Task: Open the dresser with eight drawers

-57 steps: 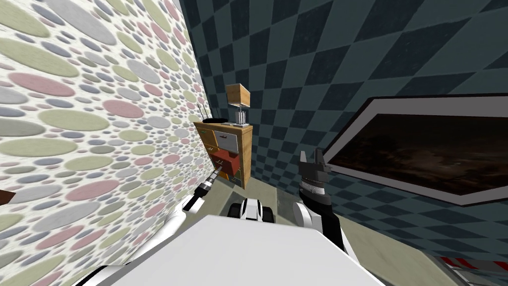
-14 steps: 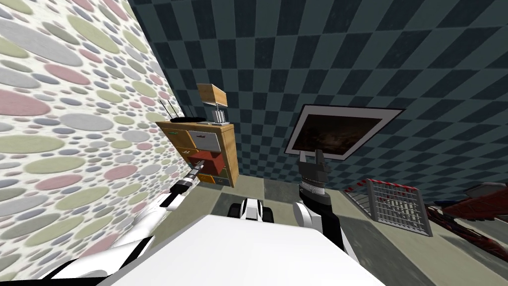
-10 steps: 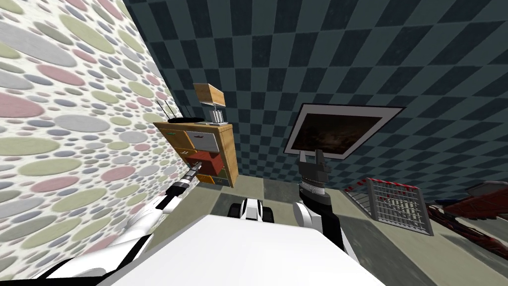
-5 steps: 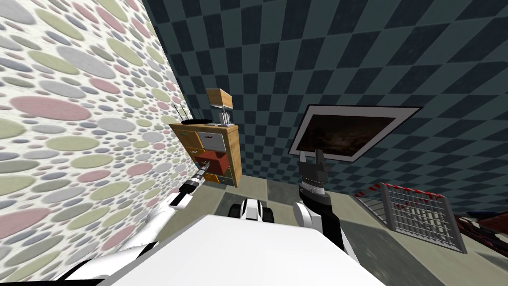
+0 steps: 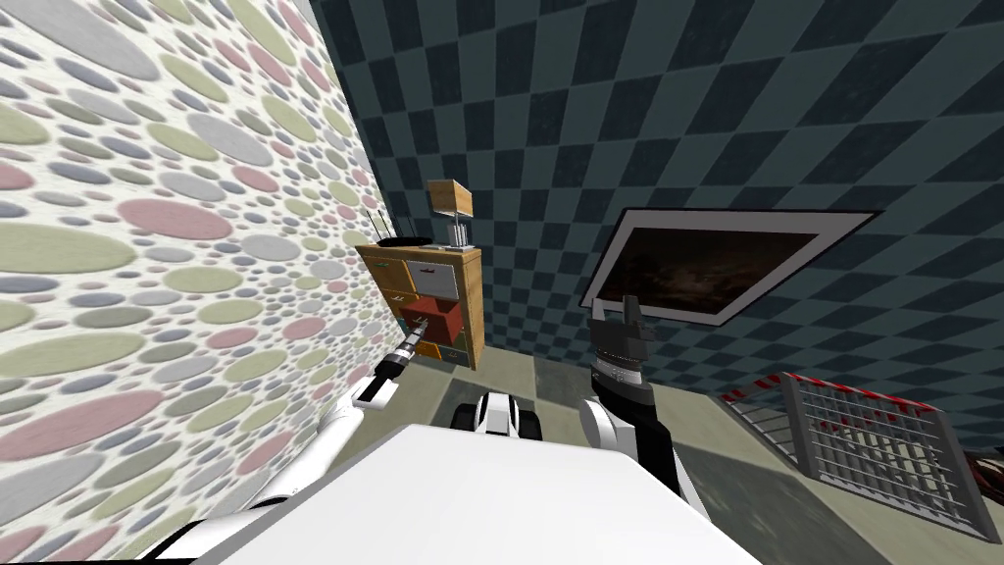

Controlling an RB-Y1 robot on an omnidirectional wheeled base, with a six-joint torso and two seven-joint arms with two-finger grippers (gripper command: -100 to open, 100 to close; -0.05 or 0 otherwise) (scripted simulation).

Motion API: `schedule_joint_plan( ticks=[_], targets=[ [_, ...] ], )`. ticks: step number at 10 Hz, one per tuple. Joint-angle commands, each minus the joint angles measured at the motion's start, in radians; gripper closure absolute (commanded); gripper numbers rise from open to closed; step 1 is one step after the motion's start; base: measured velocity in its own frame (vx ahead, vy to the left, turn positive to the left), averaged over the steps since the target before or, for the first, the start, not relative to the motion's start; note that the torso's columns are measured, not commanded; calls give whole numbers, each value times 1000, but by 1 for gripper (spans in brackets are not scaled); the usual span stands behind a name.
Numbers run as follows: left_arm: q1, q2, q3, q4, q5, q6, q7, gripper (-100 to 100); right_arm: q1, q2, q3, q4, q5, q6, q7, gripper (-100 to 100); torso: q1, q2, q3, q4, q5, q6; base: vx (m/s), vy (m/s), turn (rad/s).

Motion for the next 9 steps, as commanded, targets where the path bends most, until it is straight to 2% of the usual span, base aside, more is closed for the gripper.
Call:
schedule_joint_plan(
  ticks=[1,2,3,5,6,7,8,9],
  targets=[
    [22,-39,-39,-76,15,69,-41,100,0,0,0,0,0,0,0,0,1,1,1,-1,1,0,-4,80,57],
    [22,-39,-39,-80,15,71,-41,100,0,0,0,0,0,0,0,0,1,1,1,0,1,1,-3,35,-27],
    [39,-77,-78,-127,29,106,-83,100,0,0,0,0,0,0,0,0,-2,1,1,0,0,1,-1,86,137],
    [39,-77,-78,-155,29,121,-83,100,0,0,0,0,0,0,0,0,1,2,1,0,0,1,-3,60,28],
    [55,-116,-116,-202,43,152,-124,100,0,0,0,0,0,0,0,0,-2,2,1,1,-1,1,-14,92,168],
    [55,-116,-116,-229,43,170,-124,100,0,0,0,0,0,0,0,0,-2,4,2,1,-1,2,-5,86,47],
    [38,-85,-110,-246,45,190,-96,-100,0,0,0,0,0,0,0,0,-3,3,2,2,-2,2,-35,4,-43],
    [32,-72,-109,-257,48,208,-86,-100,0,0,0,0,0,0,0,0,-9,6,3,5,-5,3,-59,-37,-22]
  ],
)
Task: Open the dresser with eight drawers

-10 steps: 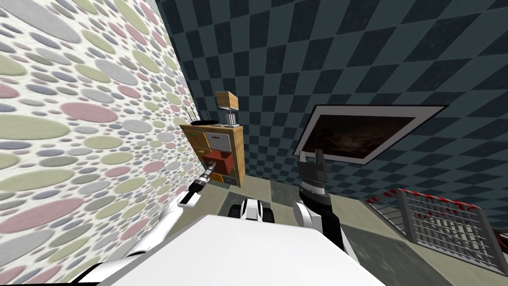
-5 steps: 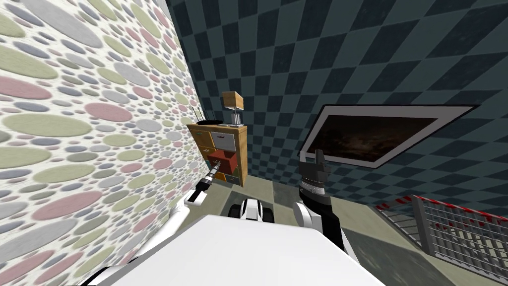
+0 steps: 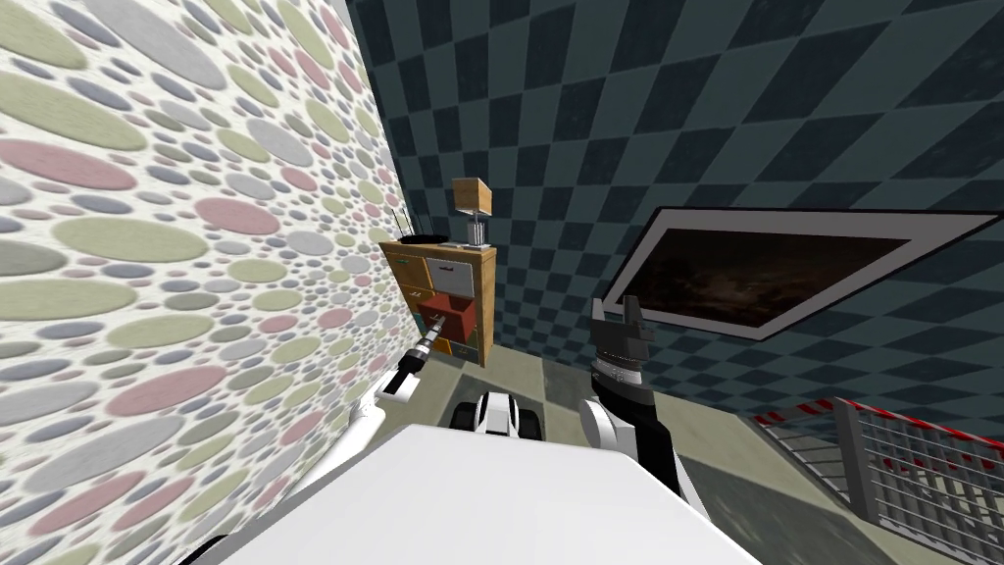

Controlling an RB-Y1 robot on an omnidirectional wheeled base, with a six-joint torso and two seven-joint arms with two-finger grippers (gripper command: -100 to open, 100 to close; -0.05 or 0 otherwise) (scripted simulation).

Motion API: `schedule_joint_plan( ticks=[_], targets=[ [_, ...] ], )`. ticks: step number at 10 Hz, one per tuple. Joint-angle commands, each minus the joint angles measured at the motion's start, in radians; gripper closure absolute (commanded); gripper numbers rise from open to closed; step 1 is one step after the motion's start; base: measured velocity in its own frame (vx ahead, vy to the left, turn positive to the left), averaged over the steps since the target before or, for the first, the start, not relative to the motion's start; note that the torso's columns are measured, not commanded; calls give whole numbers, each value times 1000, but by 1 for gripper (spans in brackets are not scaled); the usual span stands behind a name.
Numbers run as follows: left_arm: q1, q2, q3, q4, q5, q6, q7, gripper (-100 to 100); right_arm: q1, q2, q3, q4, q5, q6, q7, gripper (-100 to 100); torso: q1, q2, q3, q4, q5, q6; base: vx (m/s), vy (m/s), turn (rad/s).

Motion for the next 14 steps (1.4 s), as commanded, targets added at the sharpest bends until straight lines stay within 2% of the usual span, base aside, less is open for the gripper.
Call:
schedule_joint_plan(
  ticks=[1,7,8,9,14],
  targets=[
    [-22,38,5,-18,6,47,34,-100,0,0,0,0,0,0,0,0,-4,3,2,2,-2,1,-54,-43,-20],
    [-59,116,10,-83,19,157,95,-100,0,0,0,0,0,0,0,0,-1,4,2,4,-3,1,-44,-37,-24],
    [-52,106,7,-73,17,146,88,-100,0,0,0,0,0,0,0,0,-3,6,3,6,-4,0,-14,-6,-6],
    [-52,107,7,-74,18,151,91,0,0,0,0,0,0,0,0,0,-3,6,3,5,-3,0,0,0,0],
    [-49,106,6,-71,17,153,91,0,0,0,0,0,0,0,0,0,-2,4,2,3,-2,1,0,0,0]
  ],
)
